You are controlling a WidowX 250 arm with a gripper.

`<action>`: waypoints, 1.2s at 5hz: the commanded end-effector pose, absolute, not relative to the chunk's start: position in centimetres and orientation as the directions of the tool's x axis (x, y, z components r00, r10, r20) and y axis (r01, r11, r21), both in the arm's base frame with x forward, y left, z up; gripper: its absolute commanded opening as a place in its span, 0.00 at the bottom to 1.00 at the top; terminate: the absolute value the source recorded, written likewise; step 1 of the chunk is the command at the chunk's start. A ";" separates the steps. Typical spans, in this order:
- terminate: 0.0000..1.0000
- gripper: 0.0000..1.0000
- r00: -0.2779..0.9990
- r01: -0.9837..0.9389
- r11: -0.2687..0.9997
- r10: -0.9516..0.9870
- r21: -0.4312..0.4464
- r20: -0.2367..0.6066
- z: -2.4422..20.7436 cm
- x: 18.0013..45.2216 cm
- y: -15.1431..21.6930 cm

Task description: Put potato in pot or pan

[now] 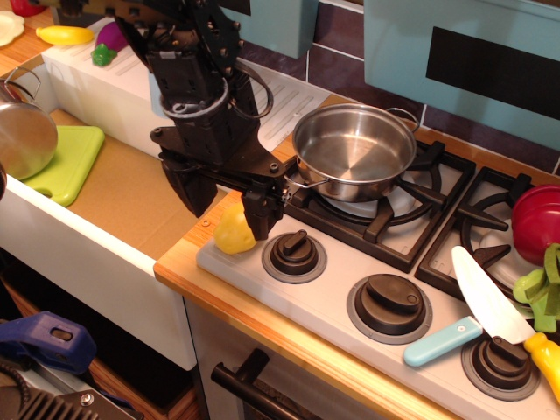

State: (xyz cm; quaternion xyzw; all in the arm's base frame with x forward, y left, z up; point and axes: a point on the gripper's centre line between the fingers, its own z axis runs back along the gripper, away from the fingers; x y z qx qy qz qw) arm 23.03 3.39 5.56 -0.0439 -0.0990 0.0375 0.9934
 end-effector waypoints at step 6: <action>0.00 0.00 0.973 -0.072 0.996 0.082 -0.057 0.215 6.7 25.2 4.6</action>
